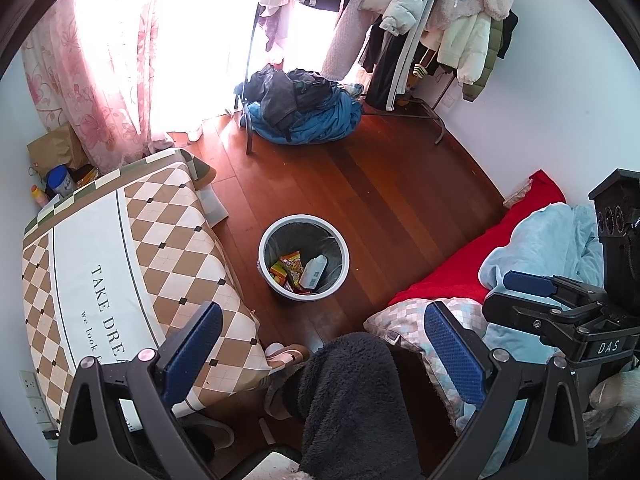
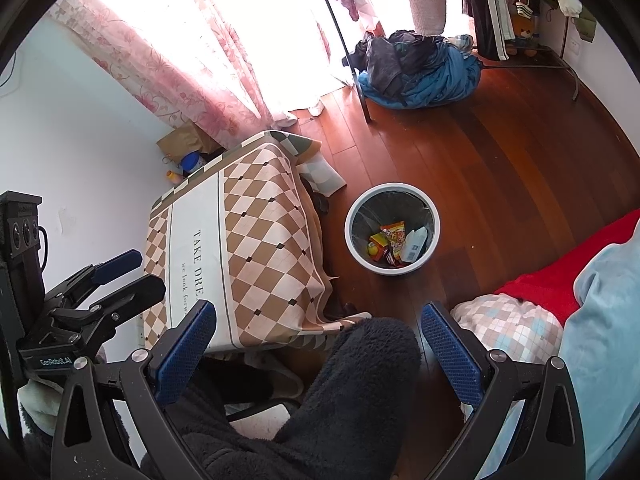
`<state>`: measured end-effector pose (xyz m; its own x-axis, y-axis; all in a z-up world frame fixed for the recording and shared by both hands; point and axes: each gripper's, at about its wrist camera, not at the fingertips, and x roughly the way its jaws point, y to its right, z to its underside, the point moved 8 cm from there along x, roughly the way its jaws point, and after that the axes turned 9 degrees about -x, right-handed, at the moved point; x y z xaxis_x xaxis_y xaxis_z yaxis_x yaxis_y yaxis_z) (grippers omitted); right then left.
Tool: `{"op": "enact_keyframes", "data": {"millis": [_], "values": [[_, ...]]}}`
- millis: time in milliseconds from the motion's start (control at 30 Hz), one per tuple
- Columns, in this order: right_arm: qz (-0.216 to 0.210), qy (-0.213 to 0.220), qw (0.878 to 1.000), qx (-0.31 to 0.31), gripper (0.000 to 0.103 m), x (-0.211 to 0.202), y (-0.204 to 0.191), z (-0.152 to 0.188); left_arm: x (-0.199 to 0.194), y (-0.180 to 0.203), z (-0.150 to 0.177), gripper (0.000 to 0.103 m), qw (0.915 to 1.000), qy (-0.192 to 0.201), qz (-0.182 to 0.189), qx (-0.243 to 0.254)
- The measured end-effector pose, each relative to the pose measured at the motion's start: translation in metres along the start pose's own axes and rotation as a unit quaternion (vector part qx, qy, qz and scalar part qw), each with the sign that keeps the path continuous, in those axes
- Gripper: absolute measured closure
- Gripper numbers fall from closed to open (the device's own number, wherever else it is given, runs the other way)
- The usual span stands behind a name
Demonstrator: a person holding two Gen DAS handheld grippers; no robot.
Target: Collect trash
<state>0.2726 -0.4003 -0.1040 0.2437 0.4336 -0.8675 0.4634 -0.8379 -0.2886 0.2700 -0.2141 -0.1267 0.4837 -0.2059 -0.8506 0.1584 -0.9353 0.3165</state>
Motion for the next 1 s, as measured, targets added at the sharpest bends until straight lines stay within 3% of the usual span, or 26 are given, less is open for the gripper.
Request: {"op": "enact_keyframes", "data": {"millis": [1000], "values": [[0.002, 0.001, 1.000, 0.000, 0.000, 0.000, -0.006, 0.001, -0.006, 0.009, 0.002, 0.000, 0.9998, 0.007, 0.015, -0.009]]}}
